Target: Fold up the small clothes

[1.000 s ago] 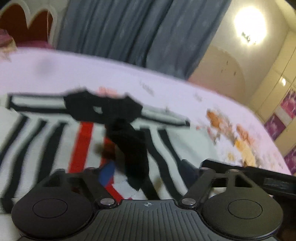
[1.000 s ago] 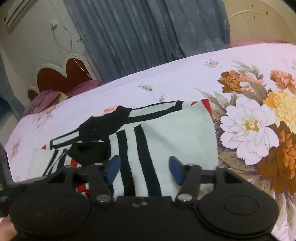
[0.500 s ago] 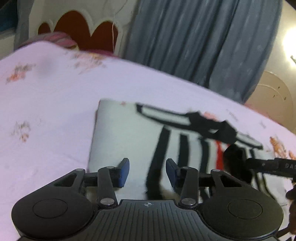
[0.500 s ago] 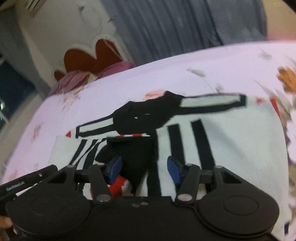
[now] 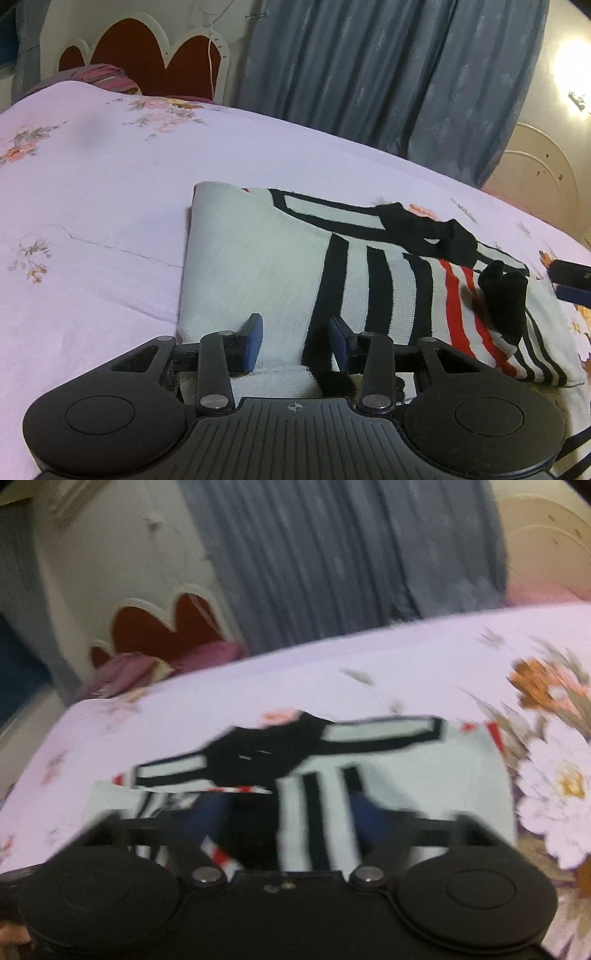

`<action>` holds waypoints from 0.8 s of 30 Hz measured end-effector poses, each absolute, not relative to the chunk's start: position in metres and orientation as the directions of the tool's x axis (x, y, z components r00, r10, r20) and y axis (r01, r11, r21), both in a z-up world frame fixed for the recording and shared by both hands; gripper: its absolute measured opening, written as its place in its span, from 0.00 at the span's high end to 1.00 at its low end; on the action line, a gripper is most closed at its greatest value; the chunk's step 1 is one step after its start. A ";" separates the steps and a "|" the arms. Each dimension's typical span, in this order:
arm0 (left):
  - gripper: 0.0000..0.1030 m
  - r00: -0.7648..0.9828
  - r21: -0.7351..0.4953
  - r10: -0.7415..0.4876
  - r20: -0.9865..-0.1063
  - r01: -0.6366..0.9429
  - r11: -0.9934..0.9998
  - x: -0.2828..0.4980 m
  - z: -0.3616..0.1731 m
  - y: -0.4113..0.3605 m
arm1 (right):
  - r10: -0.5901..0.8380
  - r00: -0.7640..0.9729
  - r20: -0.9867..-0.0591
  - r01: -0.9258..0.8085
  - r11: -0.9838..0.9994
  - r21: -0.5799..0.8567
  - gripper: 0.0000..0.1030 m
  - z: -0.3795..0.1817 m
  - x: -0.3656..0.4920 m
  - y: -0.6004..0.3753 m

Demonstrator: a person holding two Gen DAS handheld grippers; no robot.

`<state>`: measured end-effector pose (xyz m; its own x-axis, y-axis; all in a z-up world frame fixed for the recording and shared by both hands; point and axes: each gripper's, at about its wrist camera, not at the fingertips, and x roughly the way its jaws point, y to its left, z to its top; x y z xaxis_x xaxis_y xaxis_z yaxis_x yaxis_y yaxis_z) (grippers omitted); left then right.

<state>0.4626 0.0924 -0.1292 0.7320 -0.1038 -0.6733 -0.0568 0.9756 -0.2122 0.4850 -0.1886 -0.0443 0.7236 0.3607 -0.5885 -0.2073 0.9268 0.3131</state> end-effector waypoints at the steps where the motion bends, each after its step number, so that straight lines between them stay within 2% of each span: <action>1: 0.61 0.730 -0.209 -0.103 -0.675 -0.055 0.976 0.463 -0.129 0.092 | 0.379 0.707 -0.598 -0.240 0.923 0.302 0.29 -0.045 0.487 -0.178; 3: 0.61 0.727 -0.201 -0.103 -0.679 -0.049 0.978 0.466 -0.128 0.091 | 0.382 0.660 -0.647 -0.290 0.924 0.250 0.45 -0.052 0.498 -0.155; 4: 0.61 0.726 -0.197 -0.104 -0.679 -0.045 0.979 0.467 -0.127 0.091 | 0.365 0.646 -0.670 -0.312 0.928 0.205 0.46 -0.058 0.502 -0.144; 5: 0.61 0.728 -0.193 -0.104 -0.677 -0.040 0.980 0.468 -0.126 0.090 | 0.340 0.643 -0.687 -0.318 0.934 0.164 0.53 -0.064 0.505 -0.137; 6: 0.61 0.731 -0.189 -0.104 -0.674 -0.035 0.981 0.468 -0.124 0.090 | 0.308 0.640 -0.704 -0.309 0.942 0.131 0.86 -0.068 0.508 -0.135; 7: 0.61 0.736 -0.187 -0.106 -0.668 -0.029 0.982 0.468 -0.123 0.091 | 0.274 0.655 -0.704 -0.274 0.955 0.117 0.93 -0.069 0.508 -0.139; 9: 0.60 0.740 -0.162 -0.086 -0.667 -0.031 0.986 0.469 -0.124 0.092 | 0.243 0.725 -0.644 -0.183 0.970 0.160 0.95 -0.058 0.496 -0.163; 11: 0.61 0.724 -0.171 -0.102 -0.682 -0.022 0.985 0.473 -0.131 0.095 | 0.243 0.740 -0.627 -0.136 0.967 0.215 0.95 -0.054 0.483 -0.183; 15: 0.60 0.707 -0.138 -0.107 -0.700 0.013 0.990 0.480 -0.130 0.091 | 0.223 0.658 -0.719 -0.068 0.969 0.238 0.94 -0.087 0.482 -0.197; 17: 0.60 0.695 -0.145 -0.121 -0.709 0.025 0.989 0.484 -0.127 0.094 | 0.240 0.657 -0.715 -0.029 0.955 0.294 0.93 -0.090 0.484 -0.203; 19: 0.60 0.705 -0.149 -0.130 -0.697 0.036 0.988 0.488 -0.121 0.099 | 0.252 0.690 -0.679 -0.004 0.939 0.345 0.77 -0.082 0.483 -0.210; 20: 0.60 0.715 -0.140 -0.127 -0.688 0.041 0.989 0.493 -0.118 0.101 | 0.257 0.701 -0.665 -0.003 0.934 0.358 0.53 -0.078 0.484 -0.212; 21: 0.60 0.720 -0.132 -0.119 -0.683 0.038 0.991 0.500 -0.116 0.104 | 0.266 0.702 -0.660 -0.007 0.930 0.367 0.40 -0.077 0.487 -0.213; 22: 0.60 0.721 -0.133 -0.115 -0.683 0.033 0.991 0.509 -0.115 0.108 | 0.264 0.700 -0.663 -0.005 0.931 0.365 0.43 -0.077 0.491 -0.214; 24: 0.60 0.716 -0.171 -0.137 -0.685 0.025 0.985 0.530 -0.116 0.118 | 0.253 0.688 -0.680 -0.007 0.939 0.343 0.76 -0.075 0.495 -0.215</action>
